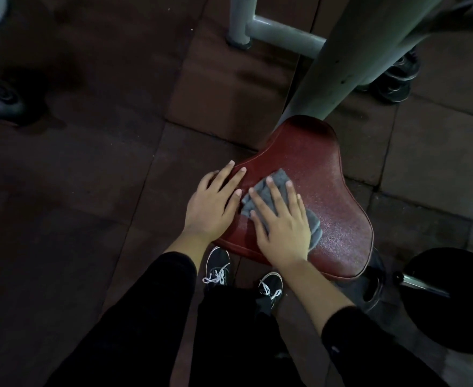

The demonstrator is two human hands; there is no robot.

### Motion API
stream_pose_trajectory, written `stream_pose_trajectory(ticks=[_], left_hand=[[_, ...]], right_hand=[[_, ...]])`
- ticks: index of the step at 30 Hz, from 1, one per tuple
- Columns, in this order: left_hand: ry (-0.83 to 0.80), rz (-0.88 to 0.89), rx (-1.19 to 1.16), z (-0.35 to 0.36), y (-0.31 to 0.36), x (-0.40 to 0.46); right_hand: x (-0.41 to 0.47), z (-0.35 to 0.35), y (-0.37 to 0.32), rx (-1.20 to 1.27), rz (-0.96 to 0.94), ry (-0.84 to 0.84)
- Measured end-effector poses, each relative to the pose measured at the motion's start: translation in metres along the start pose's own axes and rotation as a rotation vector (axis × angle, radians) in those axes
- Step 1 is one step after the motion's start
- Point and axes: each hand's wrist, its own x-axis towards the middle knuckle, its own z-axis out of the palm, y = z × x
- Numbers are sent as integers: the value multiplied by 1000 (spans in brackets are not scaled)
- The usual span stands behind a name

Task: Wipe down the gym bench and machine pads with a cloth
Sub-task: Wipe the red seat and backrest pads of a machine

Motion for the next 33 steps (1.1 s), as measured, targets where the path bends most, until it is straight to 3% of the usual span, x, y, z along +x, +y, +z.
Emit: stream_pose_trajectory(ticks=[7, 10, 14, 18, 22, 25, 30, 33], left_hand=[[15, 0, -4, 1, -1, -1], [18, 1, 5, 1, -1, -1], [21, -4, -20, 2, -2, -1], [26, 17, -51, 2, -4, 0], [39, 6, -38, 0, -2, -1], [30, -3, -25, 0, -1, -2], [33, -11, -16, 0, 1, -1], [22, -10, -27, 0, 0, -1]], right_hand=[[-65, -11, 52, -139, -378, -68], [-36, -20, 60, -74, -233, -87], [2, -11, 15, -38, 51, -50], [-33, 1, -10, -41, -190, -63], [-74, -6, 34, -179, -411, -94], [-64, -18, 54, -144, -334, -101], [-17, -12, 14, -45, 18, -43], [-25, -1, -7, -39, -76, -69]])
